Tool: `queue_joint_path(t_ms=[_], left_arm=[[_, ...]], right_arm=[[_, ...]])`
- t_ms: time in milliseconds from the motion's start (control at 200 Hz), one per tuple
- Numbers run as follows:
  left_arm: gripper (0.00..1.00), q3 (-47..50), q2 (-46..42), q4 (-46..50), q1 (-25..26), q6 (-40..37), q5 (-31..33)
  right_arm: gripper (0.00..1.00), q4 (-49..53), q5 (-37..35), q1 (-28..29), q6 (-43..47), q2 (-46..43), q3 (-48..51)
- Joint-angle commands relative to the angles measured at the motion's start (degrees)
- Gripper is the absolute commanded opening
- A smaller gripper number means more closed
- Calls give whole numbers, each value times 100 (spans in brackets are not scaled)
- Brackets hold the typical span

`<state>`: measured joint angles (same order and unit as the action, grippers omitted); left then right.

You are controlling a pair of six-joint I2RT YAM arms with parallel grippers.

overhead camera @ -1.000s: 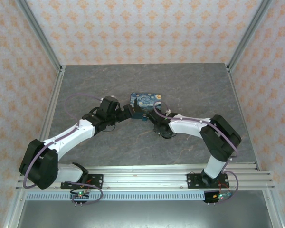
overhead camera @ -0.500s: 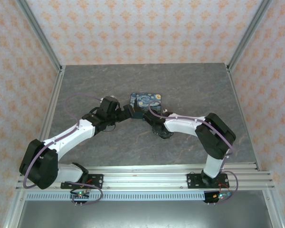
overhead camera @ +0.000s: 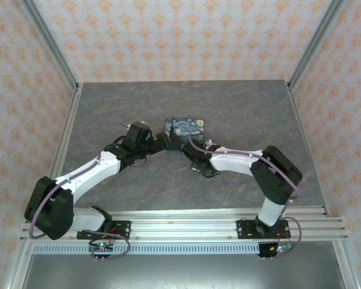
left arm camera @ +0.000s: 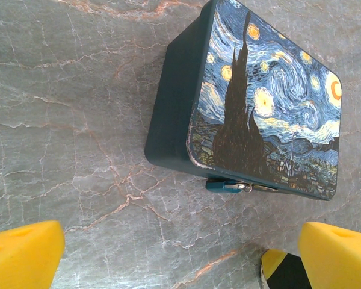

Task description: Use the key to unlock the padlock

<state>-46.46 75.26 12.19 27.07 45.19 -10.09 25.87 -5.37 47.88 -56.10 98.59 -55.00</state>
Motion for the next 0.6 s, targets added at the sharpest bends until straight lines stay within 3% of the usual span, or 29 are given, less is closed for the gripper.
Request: queue_joint_path(t_ms=[0,205,385,596], left_arm=[[100,-26,-63,33,50,104,18],[100,101,-136,-193,41,268,-87],[100,101,-149,-286,44,384,-201],[100,150,-101,-663,51,813,-620]], right_arm=[[0,-650,548,134,171,-279,429],[0,-1655,607,80,625,-1285,1193],[0,-2857,1358,-337,859,-1864,1954],[0,-3548,1916,-629,1047,-2195,2191]])
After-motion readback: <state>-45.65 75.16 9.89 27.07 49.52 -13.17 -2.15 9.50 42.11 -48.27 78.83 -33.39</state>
